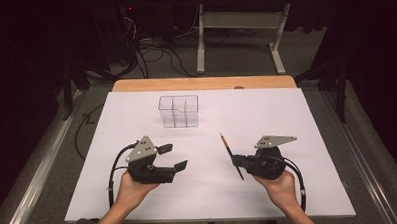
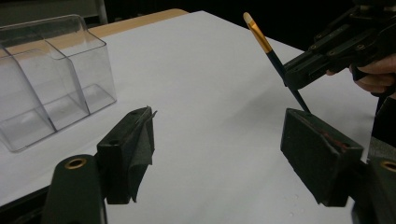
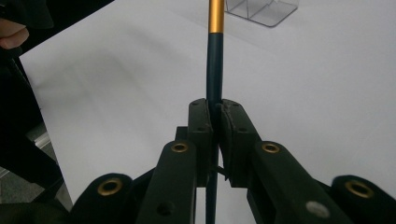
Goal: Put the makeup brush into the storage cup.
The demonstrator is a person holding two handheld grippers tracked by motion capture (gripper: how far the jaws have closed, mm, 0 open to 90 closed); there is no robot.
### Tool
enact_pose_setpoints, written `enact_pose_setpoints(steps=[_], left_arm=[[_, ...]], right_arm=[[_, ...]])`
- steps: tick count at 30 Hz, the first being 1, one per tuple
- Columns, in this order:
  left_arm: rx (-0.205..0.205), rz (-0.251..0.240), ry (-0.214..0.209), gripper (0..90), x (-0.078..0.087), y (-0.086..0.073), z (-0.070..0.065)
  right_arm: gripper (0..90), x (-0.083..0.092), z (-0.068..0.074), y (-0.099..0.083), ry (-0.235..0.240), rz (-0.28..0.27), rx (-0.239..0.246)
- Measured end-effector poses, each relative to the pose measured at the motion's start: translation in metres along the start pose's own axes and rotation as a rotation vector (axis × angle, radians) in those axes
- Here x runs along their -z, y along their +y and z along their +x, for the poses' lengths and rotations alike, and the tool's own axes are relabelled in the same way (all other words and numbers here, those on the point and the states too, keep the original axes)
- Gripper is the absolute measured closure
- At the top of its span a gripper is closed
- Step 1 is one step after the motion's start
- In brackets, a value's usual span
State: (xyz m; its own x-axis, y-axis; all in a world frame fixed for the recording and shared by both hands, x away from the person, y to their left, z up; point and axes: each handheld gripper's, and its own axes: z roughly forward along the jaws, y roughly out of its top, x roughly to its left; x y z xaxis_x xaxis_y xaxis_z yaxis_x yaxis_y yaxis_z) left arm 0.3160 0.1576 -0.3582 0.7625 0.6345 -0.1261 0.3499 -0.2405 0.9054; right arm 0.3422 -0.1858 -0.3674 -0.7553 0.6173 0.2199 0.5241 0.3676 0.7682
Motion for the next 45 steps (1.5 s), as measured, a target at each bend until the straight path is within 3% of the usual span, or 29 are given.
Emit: enact_pose_setpoints(steps=[15,30,45], left_arm=[[0.028,0.012,-0.066,26.5,-0.022,0.016,-0.007],[0.036,0.004,-0.106,26.2,-0.036,0.023,-0.013],[0.026,0.033,-0.144,26.2,-0.05,0.024,-0.021]], right_arm=[[85.0,-0.001,0.005,0.001,0.007,-0.015,0.023],[85.0,-0.004,0.01,0.003,0.017,-0.02,0.04],[85.0,-0.009,0.018,0.005,0.032,-0.017,0.065]])
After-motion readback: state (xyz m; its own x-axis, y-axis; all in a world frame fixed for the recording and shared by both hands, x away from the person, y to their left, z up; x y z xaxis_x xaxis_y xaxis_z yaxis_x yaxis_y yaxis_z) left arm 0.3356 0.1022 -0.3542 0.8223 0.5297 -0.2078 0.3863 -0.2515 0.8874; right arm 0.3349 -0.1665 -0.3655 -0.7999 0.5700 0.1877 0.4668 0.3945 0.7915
